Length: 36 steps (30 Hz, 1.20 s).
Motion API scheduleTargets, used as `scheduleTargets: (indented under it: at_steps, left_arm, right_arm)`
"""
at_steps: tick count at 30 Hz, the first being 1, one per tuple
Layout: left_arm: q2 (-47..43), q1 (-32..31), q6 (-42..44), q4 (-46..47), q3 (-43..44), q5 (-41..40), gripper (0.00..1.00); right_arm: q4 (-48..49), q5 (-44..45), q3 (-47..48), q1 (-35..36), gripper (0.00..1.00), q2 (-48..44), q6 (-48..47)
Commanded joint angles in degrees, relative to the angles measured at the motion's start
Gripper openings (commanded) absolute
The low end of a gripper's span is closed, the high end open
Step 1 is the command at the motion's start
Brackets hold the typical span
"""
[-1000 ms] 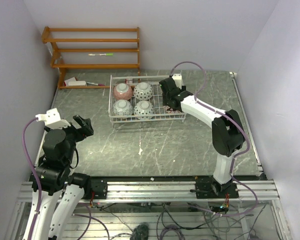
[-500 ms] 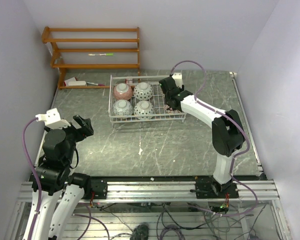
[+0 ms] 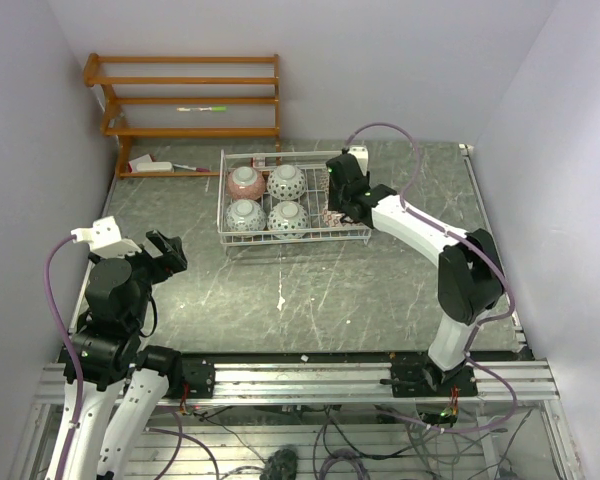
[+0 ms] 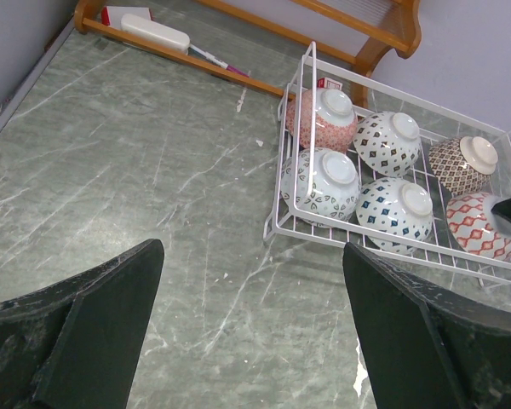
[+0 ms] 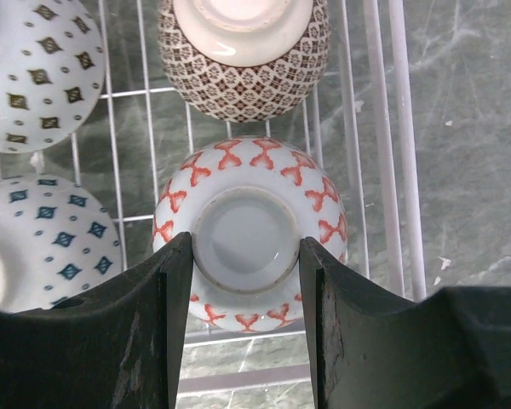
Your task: Load the bowls into the dish rack
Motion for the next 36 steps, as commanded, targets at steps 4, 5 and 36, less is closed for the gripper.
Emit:
scheduleTargets:
  at_steps: [4, 5, 36]
  left_arm:
    - [-0.6, 0.7, 0.2, 1.0, 0.0, 0.9, 0.98]
    - [-0.6, 0.7, 0.2, 1.0, 0.0, 0.9, 0.98]
    - [1.3, 0.7, 0.0, 0.8, 0.1, 0.6, 0.98]
  right_arm:
    - [4.6, -2.9, -0.8, 0.1, 0.38, -3.3, 0.9]
    - [4.4, -2.9, -0.6, 0.1, 0.38, -2.6, 0.8]
    - [5.8, -3.2, -2.9, 1.6, 0.98, -8.1, -0.6]
